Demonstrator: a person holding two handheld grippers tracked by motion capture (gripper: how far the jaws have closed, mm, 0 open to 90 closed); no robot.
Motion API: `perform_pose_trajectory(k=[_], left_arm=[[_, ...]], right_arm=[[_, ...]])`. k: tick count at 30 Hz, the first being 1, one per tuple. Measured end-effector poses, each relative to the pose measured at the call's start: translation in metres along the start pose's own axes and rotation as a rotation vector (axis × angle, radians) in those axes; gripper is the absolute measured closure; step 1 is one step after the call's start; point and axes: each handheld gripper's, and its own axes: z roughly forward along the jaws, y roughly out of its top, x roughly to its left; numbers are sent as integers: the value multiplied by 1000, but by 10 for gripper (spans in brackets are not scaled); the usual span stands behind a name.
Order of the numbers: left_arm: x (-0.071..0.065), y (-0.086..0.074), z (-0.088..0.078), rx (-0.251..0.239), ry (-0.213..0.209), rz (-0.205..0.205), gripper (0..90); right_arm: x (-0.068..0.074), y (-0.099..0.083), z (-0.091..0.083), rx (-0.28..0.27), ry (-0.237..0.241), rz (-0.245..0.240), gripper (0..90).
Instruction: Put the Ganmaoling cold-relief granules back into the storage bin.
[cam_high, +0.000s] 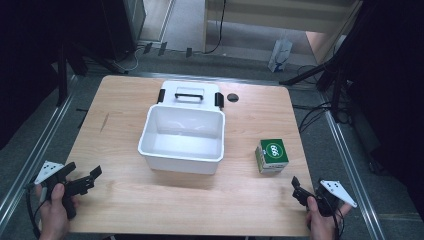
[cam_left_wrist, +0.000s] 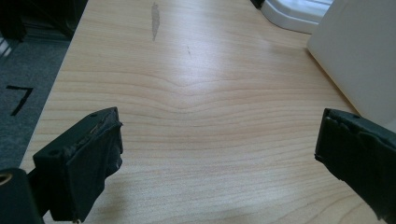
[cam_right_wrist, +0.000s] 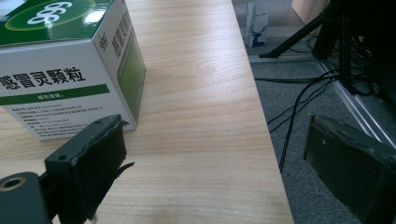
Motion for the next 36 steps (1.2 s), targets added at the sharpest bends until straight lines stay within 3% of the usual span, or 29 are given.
perform_pose_trajectory(k=[9,13,16,19,22,24,27,29,33,36], left_arm=[[0,0,-1,2,-1,-4,13],[0,0,-1,3,3,-3,13],[0,-1,-1,1,3,-6,13],[0,-1,-1,4,0,-4,13],[0,0,-1,5,0,-3,13],[1,-1,-1,3,-2,-5,13],[1,-1,-1,3,-4,-5,13],[1,-1,-1,3,-5,-2,13],[1,0,-1,7,-6,1,13],[1,0,-1,8,-5,0,13]], right_arm=[[-1,3,-3,-4,-18,6,60],[-2,17,-10,-7,-6,20,57],[-3,28,-11,33,-20,3,54],[-5,36,-9,70,-3,-18,51],[-8,51,-4,153,10,-42,53],[-8,58,0,194,53,-73,42],[-7,68,8,276,51,-127,47],[-6,77,13,341,51,-139,47],[0,95,26,514,38,-198,47],[3,110,38,646,13,-211,47]])
